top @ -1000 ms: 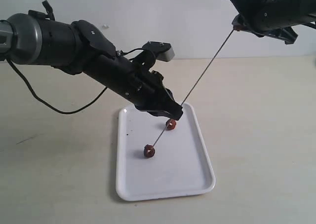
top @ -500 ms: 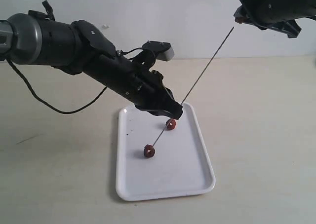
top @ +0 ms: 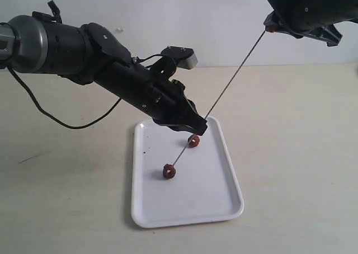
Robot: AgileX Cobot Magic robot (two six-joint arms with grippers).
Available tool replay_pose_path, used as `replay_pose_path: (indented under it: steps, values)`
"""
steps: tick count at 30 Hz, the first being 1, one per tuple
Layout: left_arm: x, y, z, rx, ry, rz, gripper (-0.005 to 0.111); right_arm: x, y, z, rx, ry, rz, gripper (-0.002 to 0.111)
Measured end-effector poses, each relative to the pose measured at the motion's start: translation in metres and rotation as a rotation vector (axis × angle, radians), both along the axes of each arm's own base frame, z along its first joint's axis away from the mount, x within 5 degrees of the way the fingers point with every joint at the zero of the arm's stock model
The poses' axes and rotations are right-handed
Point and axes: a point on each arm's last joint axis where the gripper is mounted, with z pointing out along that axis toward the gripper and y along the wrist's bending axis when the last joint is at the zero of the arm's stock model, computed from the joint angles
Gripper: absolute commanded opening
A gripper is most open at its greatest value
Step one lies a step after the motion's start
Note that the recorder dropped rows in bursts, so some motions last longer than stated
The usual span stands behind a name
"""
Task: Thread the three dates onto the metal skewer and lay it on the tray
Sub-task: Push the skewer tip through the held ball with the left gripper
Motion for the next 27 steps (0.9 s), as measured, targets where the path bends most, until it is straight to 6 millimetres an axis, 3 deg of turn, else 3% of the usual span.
replay_pose_path:
  steps: [10, 27]
  values:
    - [0.000, 0.000, -0.001, 0.001, 0.001, 0.000, 0.000, 0.000, 0.018, 0.003, 0.015, -0.034, 0.030, 0.019]
    - [0.006, 0.001, 0.000, 0.002, -0.048, 0.044, 0.000, 0.000, 0.019, 0.002, -0.025, -0.030, 0.064, 0.019]
